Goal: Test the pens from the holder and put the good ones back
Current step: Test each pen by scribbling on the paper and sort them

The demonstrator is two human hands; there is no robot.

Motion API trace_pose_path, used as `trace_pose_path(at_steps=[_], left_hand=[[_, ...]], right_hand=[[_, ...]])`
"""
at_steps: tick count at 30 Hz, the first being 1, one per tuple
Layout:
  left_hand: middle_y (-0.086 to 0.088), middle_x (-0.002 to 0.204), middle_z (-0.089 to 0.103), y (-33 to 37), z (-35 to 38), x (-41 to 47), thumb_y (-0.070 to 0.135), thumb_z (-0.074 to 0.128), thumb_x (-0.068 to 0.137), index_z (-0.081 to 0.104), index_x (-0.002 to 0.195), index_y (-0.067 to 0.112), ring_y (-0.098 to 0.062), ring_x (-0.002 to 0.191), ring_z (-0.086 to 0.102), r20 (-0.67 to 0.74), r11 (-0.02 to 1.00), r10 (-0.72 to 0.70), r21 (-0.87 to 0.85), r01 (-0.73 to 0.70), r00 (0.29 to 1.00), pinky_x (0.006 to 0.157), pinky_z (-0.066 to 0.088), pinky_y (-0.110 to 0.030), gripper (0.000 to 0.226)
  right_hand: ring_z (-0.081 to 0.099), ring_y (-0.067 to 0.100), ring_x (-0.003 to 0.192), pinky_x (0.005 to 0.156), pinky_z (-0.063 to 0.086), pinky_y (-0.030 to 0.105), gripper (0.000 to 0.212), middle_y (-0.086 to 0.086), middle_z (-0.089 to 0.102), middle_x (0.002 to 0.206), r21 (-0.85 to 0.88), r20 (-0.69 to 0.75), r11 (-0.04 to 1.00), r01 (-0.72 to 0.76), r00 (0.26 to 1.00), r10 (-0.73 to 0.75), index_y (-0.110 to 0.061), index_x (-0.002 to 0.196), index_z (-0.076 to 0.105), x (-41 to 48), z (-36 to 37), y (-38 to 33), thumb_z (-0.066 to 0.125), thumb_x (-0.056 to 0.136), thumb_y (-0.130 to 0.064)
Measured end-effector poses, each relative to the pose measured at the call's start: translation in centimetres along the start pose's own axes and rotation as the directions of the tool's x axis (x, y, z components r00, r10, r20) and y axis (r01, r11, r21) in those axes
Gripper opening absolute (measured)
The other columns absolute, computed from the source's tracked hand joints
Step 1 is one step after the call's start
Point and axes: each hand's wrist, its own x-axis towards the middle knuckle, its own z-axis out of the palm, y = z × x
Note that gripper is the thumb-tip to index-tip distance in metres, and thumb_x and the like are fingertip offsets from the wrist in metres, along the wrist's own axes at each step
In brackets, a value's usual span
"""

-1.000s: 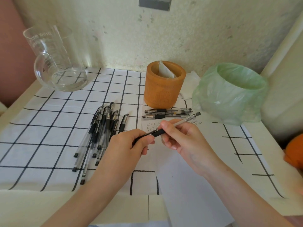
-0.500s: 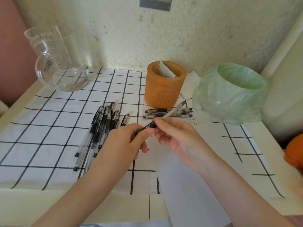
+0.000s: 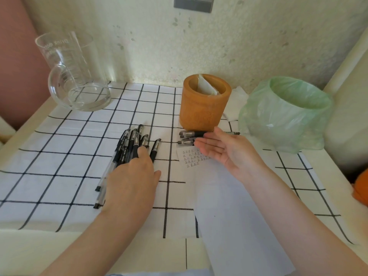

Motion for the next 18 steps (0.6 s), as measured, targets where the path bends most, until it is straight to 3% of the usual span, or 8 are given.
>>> trace_pose_path(at_steps=[5, 9, 10, 12, 14, 16, 18], left_hand=[[0.005, 0.086, 0.056, -0.2, -0.3, 0.2, 0.041, 0.030, 0.098, 0.045, 0.102, 0.019, -0.015, 0.084, 0.062, 0.022, 1.000, 0.020, 0.017, -0.020, 1.000, 0.060, 0.040, -0.022, 0.027], [0.005, 0.083, 0.063, 0.0, -1.1, 0.2, 0.044, 0.039, 0.092, 0.053, 0.095, 0.020, -0.016, 0.075, 0.061, -0.001, 0.968, -0.058, -0.244, 0.056, 0.998, 0.062, 0.044, -0.025, 0.028], [0.005, 0.077, 0.063, 0.1, -1.6, 0.2, 0.045, 0.042, 0.090, 0.054, 0.091, 0.022, -0.014, 0.070, 0.060, -0.003, 0.932, -0.069, -0.357, 0.063, 0.998, 0.060, 0.045, -0.027, 0.026], [0.005, 0.063, 0.060, 0.4, -2.4, 0.0, 0.046, 0.048, 0.085, 0.055, 0.080, 0.025, -0.008, 0.057, 0.054, 0.021, 0.811, -0.062, -0.582, 0.063, 0.998, 0.055, 0.042, -0.026, 0.022], [0.008, 0.053, 0.055, 0.9, -2.7, -0.2, 0.043, 0.051, 0.084, 0.057, 0.072, 0.026, -0.006, 0.046, 0.045, 0.027, 0.702, -0.005, -0.712, 0.023, 1.000, 0.049, 0.037, -0.023, 0.021], [0.009, 0.047, 0.049, 1.3, -2.6, -0.2, 0.042, 0.048, 0.086, 0.059, 0.066, 0.025, -0.007, 0.044, 0.041, 0.040, 0.570, 0.051, -0.821, 0.003, 0.998, 0.048, 0.037, -0.025, 0.029], [0.009, 0.050, 0.050, 1.4, -2.6, -0.2, 0.047, 0.037, 0.090, 0.060, 0.069, 0.026, -0.006, 0.048, 0.042, 0.043, 0.457, 0.062, -0.889, 0.010, 0.997, 0.055, 0.040, -0.032, 0.038]], right_hand=[[0.071, 0.022, 0.073, 0.061, 0.057, 0.025, 0.024, 0.019, 0.072, 0.091, -0.230, 0.036, 0.969, 0.090, 0.996, -0.084, 0.006, 0.106, 0.062, -1.0, 0.1, -0.1, 0.048, 0.097, -0.010], [0.061, 0.017, 0.058, 0.053, 0.052, 0.026, 0.022, 0.013, 0.071, 0.078, -0.422, 0.133, 0.871, 0.249, 0.968, -0.213, -0.003, 0.109, 0.065, -1.8, 0.5, 0.4, 0.048, 0.095, -0.003], [0.059, 0.015, 0.057, 0.054, 0.051, 0.026, 0.027, 0.008, 0.070, 0.076, -0.518, 0.209, 0.783, 0.343, 0.939, -0.273, -0.011, 0.114, 0.065, -1.9, 0.5, 0.7, 0.049, 0.094, -0.001], [0.058, 0.010, 0.065, 0.060, 0.049, 0.020, 0.039, -0.002, 0.067, 0.082, -0.703, 0.398, 0.479, 0.526, 0.849, -0.347, -0.029, 0.122, 0.060, -2.3, 0.7, 1.6, 0.055, 0.092, -0.004], [0.057, 0.009, 0.076, 0.067, 0.047, 0.017, 0.043, -0.005, 0.061, 0.090, -0.755, 0.545, 0.193, 0.627, 0.763, -0.348, -0.030, 0.125, 0.059, -2.4, 0.8, 2.3, 0.062, 0.089, -0.008], [0.055, 0.006, 0.078, 0.068, 0.045, 0.020, 0.032, -0.008, 0.057, 0.090, -0.739, 0.604, 0.085, 0.669, 0.712, -0.358, -0.022, 0.114, 0.064, -2.5, 0.8, 2.7, 0.065, 0.085, -0.009], [0.056, 0.003, 0.072, 0.064, 0.045, 0.022, 0.014, -0.011, 0.059, 0.082, -0.726, 0.589, 0.106, 0.679, 0.695, -0.413, -0.018, 0.099, 0.066, -2.7, 0.8, 2.6, 0.064, 0.087, -0.011]])
